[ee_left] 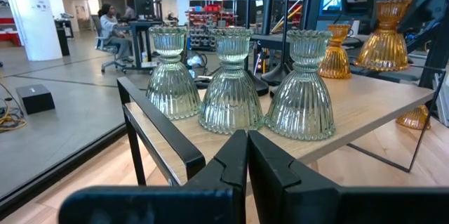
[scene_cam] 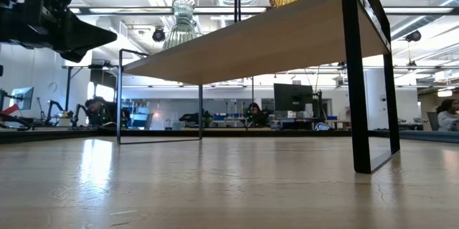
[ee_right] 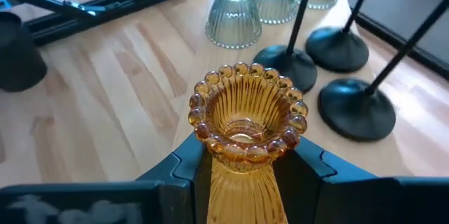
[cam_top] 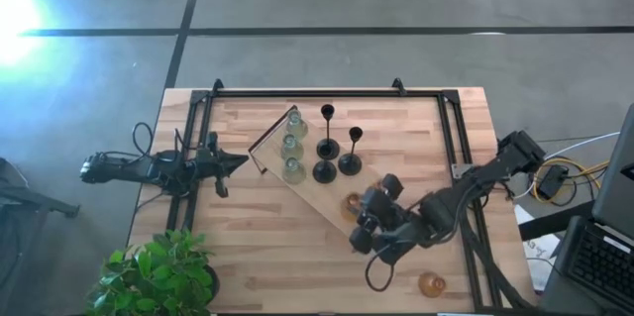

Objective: Pick & Place candle stick holders
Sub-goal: Put the top orange candle holder on the shelf

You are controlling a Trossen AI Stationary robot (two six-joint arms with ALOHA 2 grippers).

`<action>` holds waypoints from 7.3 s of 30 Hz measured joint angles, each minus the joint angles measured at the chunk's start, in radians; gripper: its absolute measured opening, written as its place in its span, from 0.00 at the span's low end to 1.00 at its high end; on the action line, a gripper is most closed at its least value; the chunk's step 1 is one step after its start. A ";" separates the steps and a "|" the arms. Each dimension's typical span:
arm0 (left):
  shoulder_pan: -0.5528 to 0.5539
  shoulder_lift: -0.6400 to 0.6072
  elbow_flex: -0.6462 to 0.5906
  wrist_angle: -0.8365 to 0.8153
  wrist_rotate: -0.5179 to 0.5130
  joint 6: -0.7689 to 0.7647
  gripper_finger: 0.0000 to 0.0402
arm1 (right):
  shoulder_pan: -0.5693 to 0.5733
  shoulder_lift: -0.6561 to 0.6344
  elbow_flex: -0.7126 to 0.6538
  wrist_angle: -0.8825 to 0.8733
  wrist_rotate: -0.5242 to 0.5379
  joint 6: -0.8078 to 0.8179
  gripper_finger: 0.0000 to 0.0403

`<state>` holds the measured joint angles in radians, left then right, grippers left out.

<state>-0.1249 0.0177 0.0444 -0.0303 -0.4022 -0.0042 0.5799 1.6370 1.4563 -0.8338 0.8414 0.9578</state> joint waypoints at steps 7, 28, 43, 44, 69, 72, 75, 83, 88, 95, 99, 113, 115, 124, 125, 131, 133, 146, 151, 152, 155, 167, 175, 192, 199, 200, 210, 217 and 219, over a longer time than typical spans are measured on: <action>0.000 0.000 0.000 0.000 0.000 0.000 0.04 | 0.018 0.019 -0.003 -0.046 0.042 0.130 0.28; 0.000 0.000 0.000 0.000 0.000 0.000 0.04 | 0.025 0.082 -0.020 -0.105 0.059 0.283 0.28; 0.000 0.000 0.000 0.000 0.000 0.000 0.04 | 0.025 0.079 -0.024 -0.106 0.036 0.301 0.50; 0.000 0.000 0.000 0.000 0.000 0.000 0.04 | 0.029 0.076 -0.024 -0.106 0.036 0.301 0.51; 0.000 0.000 0.000 0.000 0.000 0.000 0.04 | 0.069 -0.071 0.011 -0.095 0.165 0.159 0.52; 0.000 0.000 0.000 0.000 0.000 0.000 0.04 | 0.068 -0.113 0.039 -0.096 0.171 0.074 0.52; 0.000 0.000 0.000 0.000 0.000 0.000 0.05 | 0.043 -0.180 0.076 -0.101 0.102 -0.040 0.52; 0.000 0.000 0.000 0.000 0.000 0.000 0.05 | -0.182 -0.341 0.109 -0.113 -0.530 -0.317 0.41; 0.000 0.000 0.000 0.000 0.000 0.000 0.05 | -0.260 -0.368 0.112 -0.176 -0.716 -0.488 0.29; 0.000 0.000 0.000 0.000 0.000 0.000 0.05 | -0.277 -0.343 0.127 -0.241 -0.807 -0.603 0.08; 0.000 0.000 0.000 0.000 0.000 0.000 0.05 | -0.298 -0.308 0.142 -0.261 -0.820 -0.667 0.03; 0.000 0.000 0.000 0.000 0.000 0.000 0.05 | -0.388 -0.191 0.222 -0.339 -0.978 -0.733 0.07; 0.000 0.000 0.000 0.000 0.000 0.000 0.05 | -0.390 -0.174 0.234 -0.337 -0.980 -0.733 0.07; 0.000 0.000 0.000 0.000 0.000 0.000 0.05 | -0.390 -0.112 0.274 -0.339 -1.001 -0.698 0.07; 0.000 0.000 0.000 0.000 0.000 0.000 0.05 | -0.390 -0.106 0.274 -0.336 -1.020 -0.690 0.07; 0.000 0.000 0.000 0.000 0.000 0.000 0.05 | -0.388 -0.097 0.278 -0.335 -1.081 -0.672 0.07; 0.000 0.000 0.000 0.000 0.000 0.000 0.05 | -0.390 -0.096 0.278 -0.333 -1.070 -0.668 0.07; 0.000 0.000 0.000 0.000 0.000 0.000 0.05 | -0.397 -0.033 0.278 -0.292 -1.059 -0.674 0.07; 0.000 0.000 0.000 -0.001 0.000 0.000 0.05 | -0.397 -0.022 0.278 -0.289 -1.059 -0.672 0.04; 0.000 0.000 0.000 -0.001 0.000 0.000 0.05 | -0.397 -0.021 0.276 -0.290 -1.059 -0.672 0.03; 0.000 0.000 0.000 -0.001 0.000 0.000 0.05 | -0.397 -0.013 0.274 -0.288 -1.054 -0.665 0.02; 0.000 0.000 0.000 0.000 0.000 0.000 0.05 | -0.379 -0.004 0.272 -0.294 -1.020 -0.606 0.02; 0.000 0.000 0.000 0.000 0.000 0.000 0.05 | -0.375 -0.005 0.272 -0.294 -0.986 -0.535 0.02; 0.000 0.000 0.000 0.000 0.000 0.000 0.05 | -0.375 -0.003 0.272 -0.317 -0.984 -0.485 0.02; 0.000 0.000 0.000 0.000 0.000 0.000 0.05 | -0.375 0.003 0.267 -0.317 -0.986 -0.482 0.02; 0.000 0.000 0.000 0.000 0.000 0.000 0.05 | -0.375 0.003 0.265 -0.314 -0.991 -0.480 0.02; 0.000 0.000 0.000 0.000 0.000 0.000 0.05 | -0.375 0.003 0.228 -0.306 -0.998 -0.463 0.02; 0.000 0.000 0.000 0.000 0.000 0.000 0.05 | -0.378 0.003 0.225 -0.308 -0.973 -0.461 0.02; 0.000 0.000 0.000 0.000 0.000 0.000 0.05 | -0.381 0.003 0.225 -0.308 -0.970 -0.463 0.02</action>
<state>-0.1249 0.0177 0.0444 -0.0303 -0.4022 -0.0041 0.1986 1.6402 1.6814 -1.1419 -0.1282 0.4946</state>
